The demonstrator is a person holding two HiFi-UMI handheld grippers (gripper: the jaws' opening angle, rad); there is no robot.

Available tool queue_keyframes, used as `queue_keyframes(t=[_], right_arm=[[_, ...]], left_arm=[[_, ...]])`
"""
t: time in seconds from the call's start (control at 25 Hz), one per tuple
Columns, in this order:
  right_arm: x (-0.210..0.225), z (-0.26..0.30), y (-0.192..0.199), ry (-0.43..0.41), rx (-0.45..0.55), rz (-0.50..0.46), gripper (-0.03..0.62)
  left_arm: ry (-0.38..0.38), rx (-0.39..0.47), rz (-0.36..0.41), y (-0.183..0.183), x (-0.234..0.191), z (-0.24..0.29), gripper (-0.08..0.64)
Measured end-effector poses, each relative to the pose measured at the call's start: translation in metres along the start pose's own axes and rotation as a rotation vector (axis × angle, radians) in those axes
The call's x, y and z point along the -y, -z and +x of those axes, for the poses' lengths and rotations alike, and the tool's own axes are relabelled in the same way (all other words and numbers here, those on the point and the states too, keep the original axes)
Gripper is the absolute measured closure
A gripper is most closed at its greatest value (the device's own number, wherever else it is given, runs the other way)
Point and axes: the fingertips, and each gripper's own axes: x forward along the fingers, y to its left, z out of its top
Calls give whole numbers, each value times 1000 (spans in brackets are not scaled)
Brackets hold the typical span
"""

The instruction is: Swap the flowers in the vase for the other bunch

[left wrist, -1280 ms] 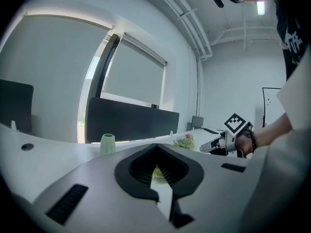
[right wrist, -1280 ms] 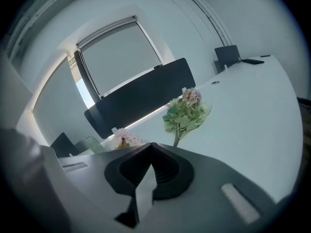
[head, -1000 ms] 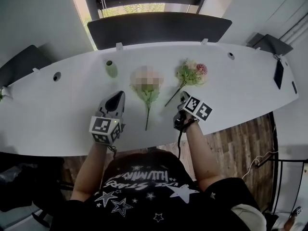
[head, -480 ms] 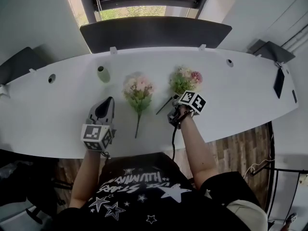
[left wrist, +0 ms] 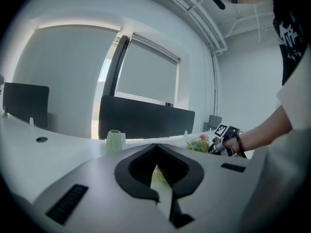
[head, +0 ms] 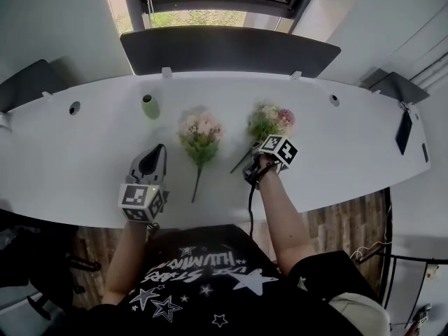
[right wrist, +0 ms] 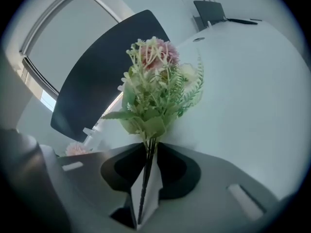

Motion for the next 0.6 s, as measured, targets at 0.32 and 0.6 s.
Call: queue_keyframes(t=[0.32, 0.6], right_arm=[[-15, -16, -2, -144, 92, 167, 543], [-54, -49, -13, -269, 210, 205, 545]], left_arm=[[43, -16, 7, -1, -15, -8, 554], [79, 8, 52, -19, -33, -11, 554]])
